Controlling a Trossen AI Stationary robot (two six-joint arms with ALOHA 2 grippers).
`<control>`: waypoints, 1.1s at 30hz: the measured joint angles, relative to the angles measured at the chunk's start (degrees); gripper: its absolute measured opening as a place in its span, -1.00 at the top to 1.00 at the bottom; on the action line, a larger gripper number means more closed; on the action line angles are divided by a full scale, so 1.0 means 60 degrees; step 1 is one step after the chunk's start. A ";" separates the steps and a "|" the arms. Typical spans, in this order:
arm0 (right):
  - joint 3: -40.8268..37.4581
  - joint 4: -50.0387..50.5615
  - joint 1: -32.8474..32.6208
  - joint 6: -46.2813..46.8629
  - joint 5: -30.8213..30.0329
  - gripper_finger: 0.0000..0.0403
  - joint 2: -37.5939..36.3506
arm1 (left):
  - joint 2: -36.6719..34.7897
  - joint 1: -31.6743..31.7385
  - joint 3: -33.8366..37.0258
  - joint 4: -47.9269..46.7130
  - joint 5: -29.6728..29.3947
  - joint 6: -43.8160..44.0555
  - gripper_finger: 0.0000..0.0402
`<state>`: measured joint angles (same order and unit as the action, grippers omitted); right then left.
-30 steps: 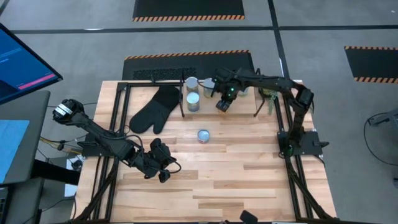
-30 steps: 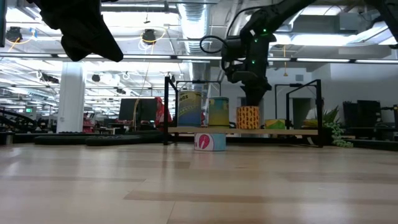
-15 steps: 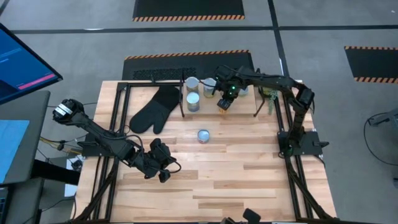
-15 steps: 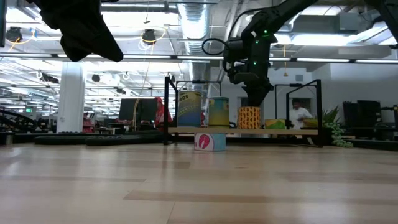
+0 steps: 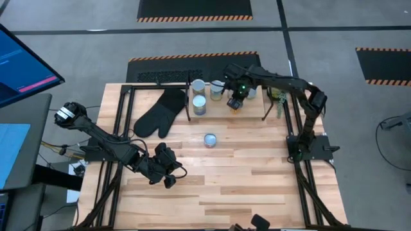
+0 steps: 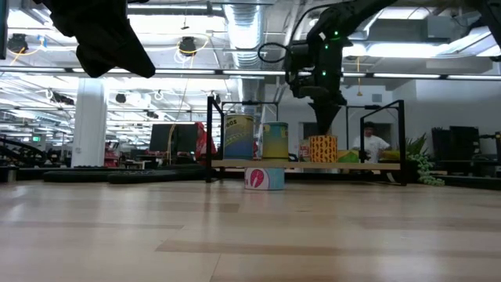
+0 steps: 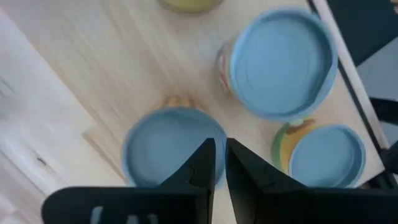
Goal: Pick and place cans onto a shelf
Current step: Put the spicy canned beans on the shelf
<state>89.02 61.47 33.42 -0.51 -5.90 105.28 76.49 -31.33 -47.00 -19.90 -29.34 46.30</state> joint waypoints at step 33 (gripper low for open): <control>-0.2592 -0.0987 -0.0599 0.0862 -0.0740 0.71 -0.1793 | 0.0004 0.0000 0.0004 0.0022 0.0000 0.0183 1.00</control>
<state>73.47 55.55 29.83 4.66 -10.34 94.52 76.51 -31.33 -46.98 -19.77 -29.34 47.40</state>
